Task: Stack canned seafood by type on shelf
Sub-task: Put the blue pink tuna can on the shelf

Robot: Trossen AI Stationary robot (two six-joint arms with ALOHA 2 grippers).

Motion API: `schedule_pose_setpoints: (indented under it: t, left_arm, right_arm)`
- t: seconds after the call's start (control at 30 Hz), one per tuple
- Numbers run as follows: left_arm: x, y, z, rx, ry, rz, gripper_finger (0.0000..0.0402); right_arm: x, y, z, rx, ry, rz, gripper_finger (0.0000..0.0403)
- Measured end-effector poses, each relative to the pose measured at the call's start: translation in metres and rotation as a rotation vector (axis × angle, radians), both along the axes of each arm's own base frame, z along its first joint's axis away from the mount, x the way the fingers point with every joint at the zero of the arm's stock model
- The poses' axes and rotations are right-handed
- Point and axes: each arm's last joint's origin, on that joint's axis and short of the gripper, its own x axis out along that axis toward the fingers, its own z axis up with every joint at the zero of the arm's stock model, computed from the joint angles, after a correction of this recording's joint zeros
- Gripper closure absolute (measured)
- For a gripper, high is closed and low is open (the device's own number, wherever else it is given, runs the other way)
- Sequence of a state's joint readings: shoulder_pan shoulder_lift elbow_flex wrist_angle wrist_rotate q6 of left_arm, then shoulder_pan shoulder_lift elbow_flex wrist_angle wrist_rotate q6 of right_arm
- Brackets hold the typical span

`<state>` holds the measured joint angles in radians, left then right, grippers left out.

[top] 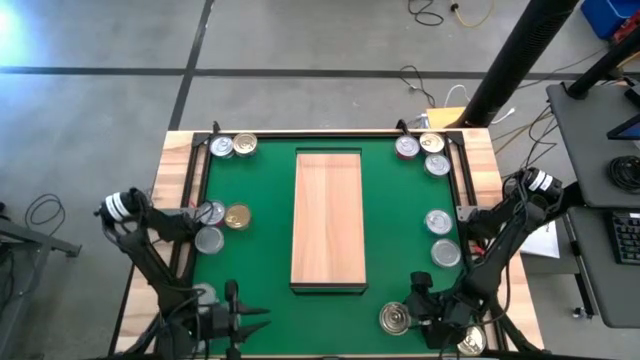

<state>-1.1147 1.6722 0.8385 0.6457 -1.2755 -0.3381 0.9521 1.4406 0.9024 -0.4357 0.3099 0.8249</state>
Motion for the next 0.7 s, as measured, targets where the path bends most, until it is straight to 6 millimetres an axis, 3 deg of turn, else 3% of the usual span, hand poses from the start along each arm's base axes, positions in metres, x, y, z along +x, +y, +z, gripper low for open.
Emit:
schedule_pose_setpoints:
  t: [0.27, 0.43, 0.7]
  left_arm:
    - [0.032, -0.024, -0.001, 0.054, 0.027, -0.02, 0.026]
    - [0.06, -0.034, -0.003, 0.047, 0.038, -0.063, 0.0251]
    - [0.106, -0.051, -0.004, 0.149, 0.086, -0.145, 0.0253]
  right_arm:
    - [-0.012, -0.01, -0.01, -0.099, 0.104, -0.041, 0.0119]
    - [-0.011, -0.009, -0.019, -0.112, 0.122, -0.055, 0.0133]
    - [0.006, 0.022, -0.034, -0.087, 0.188, -0.015, 0.0152]
